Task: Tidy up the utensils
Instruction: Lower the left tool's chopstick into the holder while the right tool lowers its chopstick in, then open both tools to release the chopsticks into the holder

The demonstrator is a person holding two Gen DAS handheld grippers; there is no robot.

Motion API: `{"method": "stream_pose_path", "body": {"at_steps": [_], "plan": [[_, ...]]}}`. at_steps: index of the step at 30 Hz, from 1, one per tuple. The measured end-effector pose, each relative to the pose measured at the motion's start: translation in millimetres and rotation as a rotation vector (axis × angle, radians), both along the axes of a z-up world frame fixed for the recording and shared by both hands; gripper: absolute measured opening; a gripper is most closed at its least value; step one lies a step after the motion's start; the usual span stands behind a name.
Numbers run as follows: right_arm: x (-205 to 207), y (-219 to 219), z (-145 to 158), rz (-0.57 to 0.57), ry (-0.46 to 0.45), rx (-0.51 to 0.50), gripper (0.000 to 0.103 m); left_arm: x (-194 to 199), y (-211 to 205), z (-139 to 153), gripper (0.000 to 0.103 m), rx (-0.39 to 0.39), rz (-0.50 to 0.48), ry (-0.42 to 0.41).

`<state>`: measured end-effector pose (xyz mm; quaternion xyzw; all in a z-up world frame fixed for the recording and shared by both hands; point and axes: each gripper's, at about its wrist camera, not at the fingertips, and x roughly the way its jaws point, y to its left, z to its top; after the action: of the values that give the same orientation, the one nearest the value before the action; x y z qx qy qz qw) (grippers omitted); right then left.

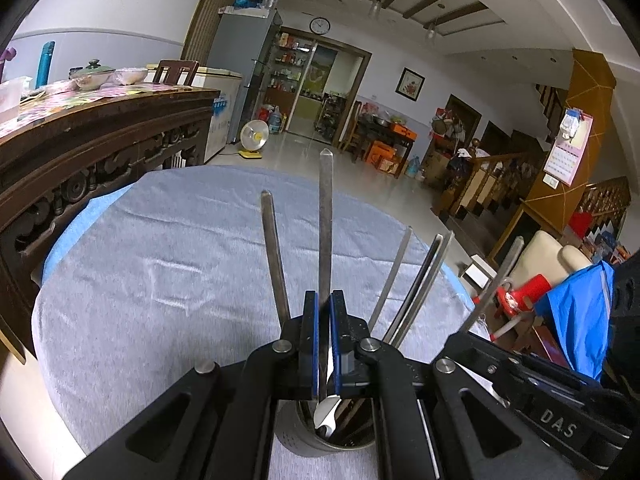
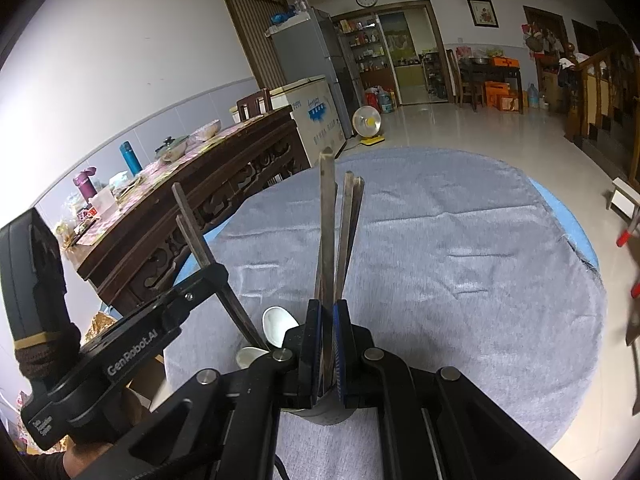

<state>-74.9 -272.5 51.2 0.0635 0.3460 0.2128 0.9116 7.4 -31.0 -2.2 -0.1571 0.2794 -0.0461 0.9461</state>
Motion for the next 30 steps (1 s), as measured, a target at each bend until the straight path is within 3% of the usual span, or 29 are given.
{"method": "stream_pose_path", "body": {"at_steps": [30], "plan": [[9.0,2.3,-13.2,0.006,0.037,0.003,0.007,5.2,-7.0,-13.5,0.006,0.011,-0.044,0.071]]}}
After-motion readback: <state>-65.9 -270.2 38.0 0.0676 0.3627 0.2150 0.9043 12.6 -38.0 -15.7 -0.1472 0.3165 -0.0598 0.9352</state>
